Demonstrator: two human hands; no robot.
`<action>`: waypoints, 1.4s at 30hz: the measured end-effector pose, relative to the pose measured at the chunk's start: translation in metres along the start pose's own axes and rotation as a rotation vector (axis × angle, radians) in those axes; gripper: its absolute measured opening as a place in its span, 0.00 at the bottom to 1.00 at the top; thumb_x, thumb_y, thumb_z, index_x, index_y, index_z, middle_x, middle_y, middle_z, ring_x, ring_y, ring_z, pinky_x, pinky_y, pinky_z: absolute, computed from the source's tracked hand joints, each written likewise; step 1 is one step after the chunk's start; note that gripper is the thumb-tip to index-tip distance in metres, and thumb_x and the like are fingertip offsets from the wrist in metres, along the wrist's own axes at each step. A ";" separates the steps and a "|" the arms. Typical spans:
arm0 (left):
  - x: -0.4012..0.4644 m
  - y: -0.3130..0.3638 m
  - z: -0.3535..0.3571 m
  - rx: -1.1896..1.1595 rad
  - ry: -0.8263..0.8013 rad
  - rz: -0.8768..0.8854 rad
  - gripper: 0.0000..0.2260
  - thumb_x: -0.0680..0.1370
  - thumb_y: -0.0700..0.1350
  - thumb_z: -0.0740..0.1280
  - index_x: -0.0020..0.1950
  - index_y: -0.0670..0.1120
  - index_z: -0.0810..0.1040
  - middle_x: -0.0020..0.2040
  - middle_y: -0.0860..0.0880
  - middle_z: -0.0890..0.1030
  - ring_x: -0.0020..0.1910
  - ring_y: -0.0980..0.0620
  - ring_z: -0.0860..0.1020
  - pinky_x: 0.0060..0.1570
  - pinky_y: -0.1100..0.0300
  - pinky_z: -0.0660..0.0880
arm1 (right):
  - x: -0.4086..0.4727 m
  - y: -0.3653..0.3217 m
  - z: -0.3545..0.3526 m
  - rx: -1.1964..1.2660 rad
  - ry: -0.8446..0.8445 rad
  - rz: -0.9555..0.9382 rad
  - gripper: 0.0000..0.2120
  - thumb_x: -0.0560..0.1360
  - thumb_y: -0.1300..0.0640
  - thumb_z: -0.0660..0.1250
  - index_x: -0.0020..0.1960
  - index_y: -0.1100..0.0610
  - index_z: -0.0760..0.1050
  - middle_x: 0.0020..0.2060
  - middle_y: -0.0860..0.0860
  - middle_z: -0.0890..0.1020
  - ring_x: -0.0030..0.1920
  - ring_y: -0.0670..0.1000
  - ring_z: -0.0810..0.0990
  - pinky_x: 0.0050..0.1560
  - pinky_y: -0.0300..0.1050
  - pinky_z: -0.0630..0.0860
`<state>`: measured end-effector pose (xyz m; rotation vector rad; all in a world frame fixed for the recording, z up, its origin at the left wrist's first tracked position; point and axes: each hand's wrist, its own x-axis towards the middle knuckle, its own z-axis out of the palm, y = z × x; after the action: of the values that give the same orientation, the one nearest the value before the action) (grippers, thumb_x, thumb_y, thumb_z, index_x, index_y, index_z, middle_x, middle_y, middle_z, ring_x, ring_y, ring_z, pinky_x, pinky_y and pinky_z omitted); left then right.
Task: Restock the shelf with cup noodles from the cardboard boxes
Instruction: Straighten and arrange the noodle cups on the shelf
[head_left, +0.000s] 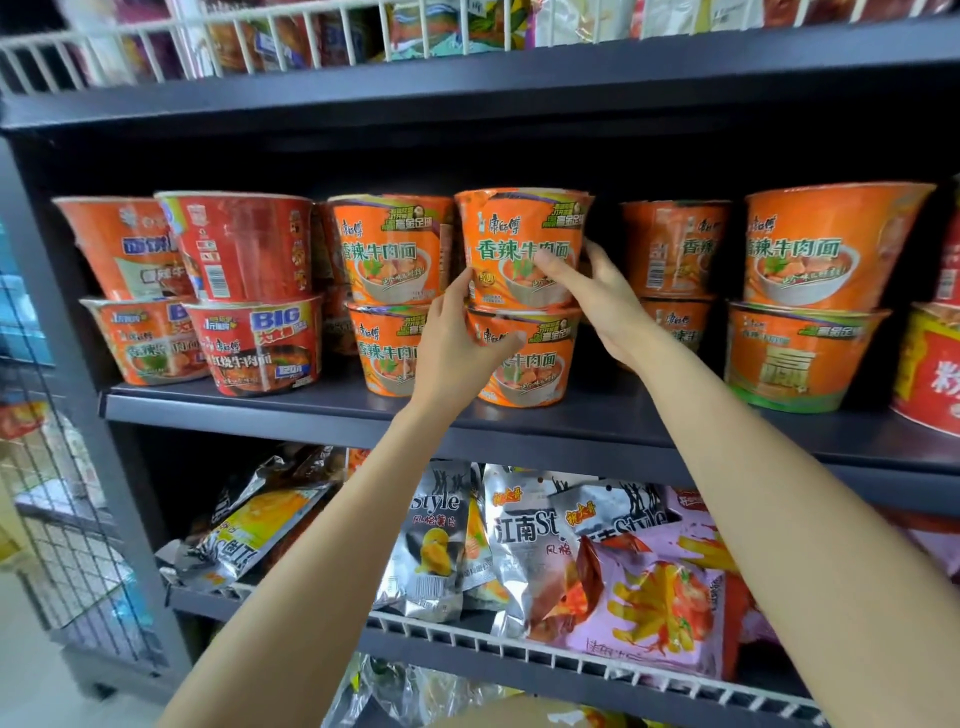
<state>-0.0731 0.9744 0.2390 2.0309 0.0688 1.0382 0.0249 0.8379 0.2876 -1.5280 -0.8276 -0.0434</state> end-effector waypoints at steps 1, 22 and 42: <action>0.002 -0.002 0.000 -0.007 -0.010 -0.009 0.44 0.62 0.64 0.73 0.74 0.56 0.60 0.68 0.53 0.71 0.64 0.52 0.73 0.60 0.48 0.75 | 0.000 0.000 0.000 -0.008 0.012 -0.002 0.31 0.73 0.45 0.69 0.72 0.50 0.62 0.64 0.49 0.76 0.62 0.49 0.76 0.65 0.52 0.72; -0.037 0.043 0.020 0.143 0.402 0.315 0.17 0.76 0.45 0.66 0.64 0.45 0.72 0.60 0.48 0.74 0.57 0.49 0.73 0.49 0.65 0.66 | -0.061 -0.005 -0.024 -0.175 0.278 -0.206 0.23 0.79 0.57 0.63 0.73 0.53 0.63 0.68 0.51 0.71 0.67 0.48 0.71 0.65 0.39 0.68; 0.050 0.043 0.192 0.810 -0.243 0.545 0.32 0.77 0.48 0.65 0.77 0.47 0.54 0.73 0.47 0.62 0.72 0.45 0.59 0.68 0.48 0.59 | -0.076 0.057 -0.185 -1.984 0.048 -0.472 0.14 0.62 0.61 0.76 0.48 0.58 0.84 0.56 0.55 0.82 0.62 0.59 0.77 0.66 0.54 0.66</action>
<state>0.0799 0.8406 0.2412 3.0127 -0.2446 1.1921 0.0800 0.6451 0.2322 -2.9806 -1.0767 -1.6550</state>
